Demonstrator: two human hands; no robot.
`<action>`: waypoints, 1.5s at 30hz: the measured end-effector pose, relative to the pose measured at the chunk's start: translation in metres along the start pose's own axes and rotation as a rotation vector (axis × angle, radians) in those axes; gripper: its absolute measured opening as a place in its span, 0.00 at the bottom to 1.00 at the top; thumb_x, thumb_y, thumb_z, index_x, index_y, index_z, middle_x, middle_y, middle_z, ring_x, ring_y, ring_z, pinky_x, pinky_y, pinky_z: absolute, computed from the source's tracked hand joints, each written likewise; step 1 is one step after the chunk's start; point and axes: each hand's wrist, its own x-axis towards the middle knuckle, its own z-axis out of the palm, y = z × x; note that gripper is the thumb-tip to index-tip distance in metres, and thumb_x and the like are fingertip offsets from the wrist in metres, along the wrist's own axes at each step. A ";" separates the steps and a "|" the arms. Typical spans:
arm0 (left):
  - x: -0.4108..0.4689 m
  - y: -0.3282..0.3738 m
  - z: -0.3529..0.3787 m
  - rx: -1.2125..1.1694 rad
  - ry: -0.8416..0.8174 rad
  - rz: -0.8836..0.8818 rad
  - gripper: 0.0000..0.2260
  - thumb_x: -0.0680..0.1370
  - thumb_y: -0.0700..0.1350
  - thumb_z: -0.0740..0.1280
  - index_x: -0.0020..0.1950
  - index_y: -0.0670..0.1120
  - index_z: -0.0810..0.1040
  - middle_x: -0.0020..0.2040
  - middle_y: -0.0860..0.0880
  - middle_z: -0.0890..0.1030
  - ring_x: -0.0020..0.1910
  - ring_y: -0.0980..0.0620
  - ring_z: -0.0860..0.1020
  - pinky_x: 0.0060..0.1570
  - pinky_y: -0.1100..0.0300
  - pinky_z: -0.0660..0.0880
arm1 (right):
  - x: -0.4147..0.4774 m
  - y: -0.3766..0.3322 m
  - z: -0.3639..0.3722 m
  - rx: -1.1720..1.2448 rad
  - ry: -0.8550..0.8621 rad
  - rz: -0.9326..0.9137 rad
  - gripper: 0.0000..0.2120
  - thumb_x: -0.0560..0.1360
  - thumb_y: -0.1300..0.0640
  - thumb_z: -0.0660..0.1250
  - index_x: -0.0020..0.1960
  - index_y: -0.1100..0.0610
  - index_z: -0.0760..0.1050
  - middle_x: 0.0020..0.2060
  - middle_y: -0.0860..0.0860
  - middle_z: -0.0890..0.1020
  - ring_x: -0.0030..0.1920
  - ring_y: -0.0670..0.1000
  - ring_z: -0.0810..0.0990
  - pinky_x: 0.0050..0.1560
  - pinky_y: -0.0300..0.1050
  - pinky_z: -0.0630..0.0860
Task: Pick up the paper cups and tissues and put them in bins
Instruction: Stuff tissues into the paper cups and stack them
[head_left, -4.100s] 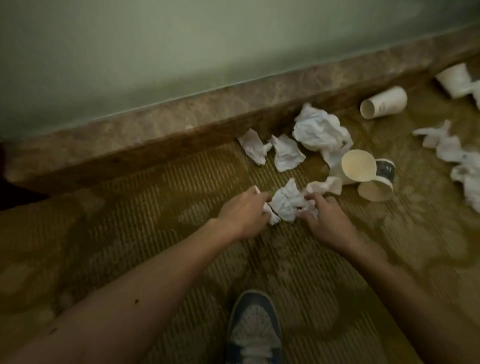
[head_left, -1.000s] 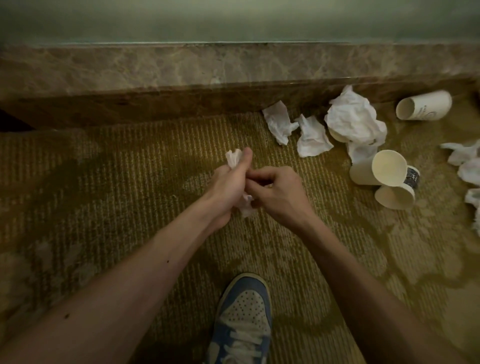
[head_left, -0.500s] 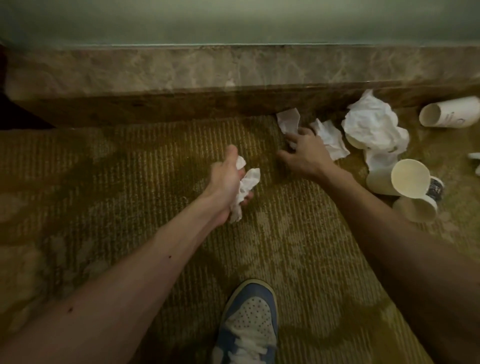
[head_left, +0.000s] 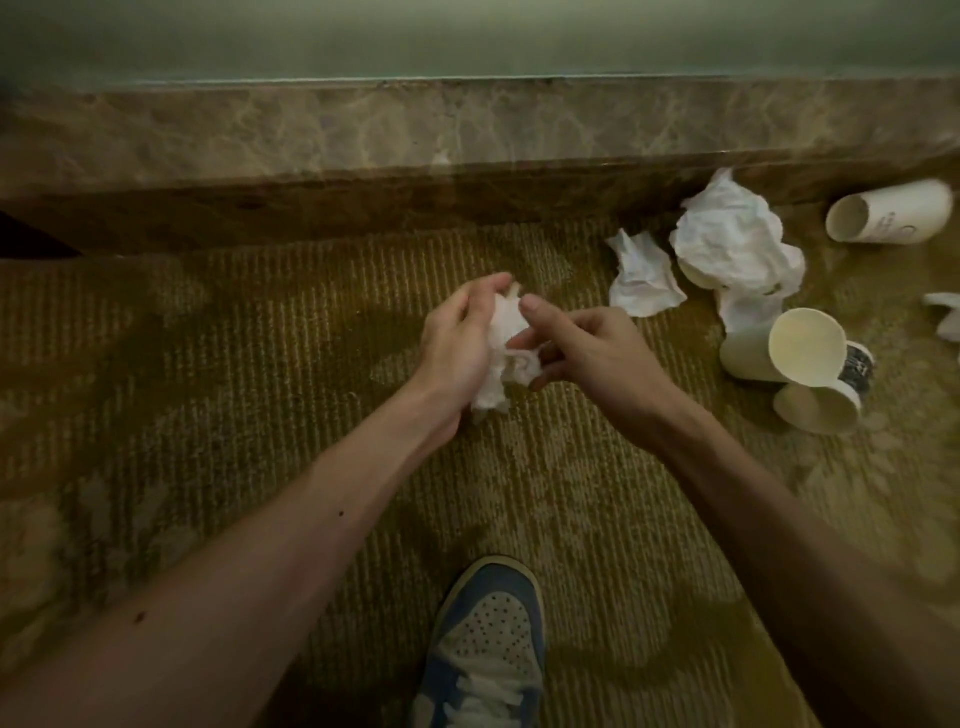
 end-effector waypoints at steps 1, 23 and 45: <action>-0.002 0.000 0.006 -0.035 -0.064 -0.026 0.15 0.84 0.55 0.54 0.60 0.56 0.79 0.55 0.55 0.82 0.52 0.57 0.82 0.50 0.57 0.81 | -0.002 0.002 0.003 0.027 -0.013 0.003 0.26 0.74 0.38 0.64 0.47 0.61 0.83 0.41 0.56 0.86 0.44 0.53 0.85 0.46 0.46 0.82; 0.010 0.004 0.034 0.141 -0.012 -0.081 0.11 0.83 0.53 0.60 0.59 0.51 0.78 0.50 0.51 0.81 0.42 0.55 0.80 0.29 0.65 0.74 | 0.028 0.050 -0.062 -0.390 0.298 0.160 0.18 0.78 0.39 0.62 0.48 0.52 0.82 0.47 0.48 0.84 0.41 0.39 0.81 0.38 0.32 0.76; 0.021 0.013 0.091 0.341 -0.099 0.075 0.20 0.82 0.58 0.58 0.45 0.45 0.80 0.38 0.51 0.81 0.36 0.57 0.80 0.39 0.55 0.77 | 0.007 0.004 -0.140 -0.660 0.454 0.090 0.22 0.79 0.40 0.61 0.68 0.50 0.75 0.76 0.54 0.59 0.74 0.54 0.62 0.63 0.41 0.58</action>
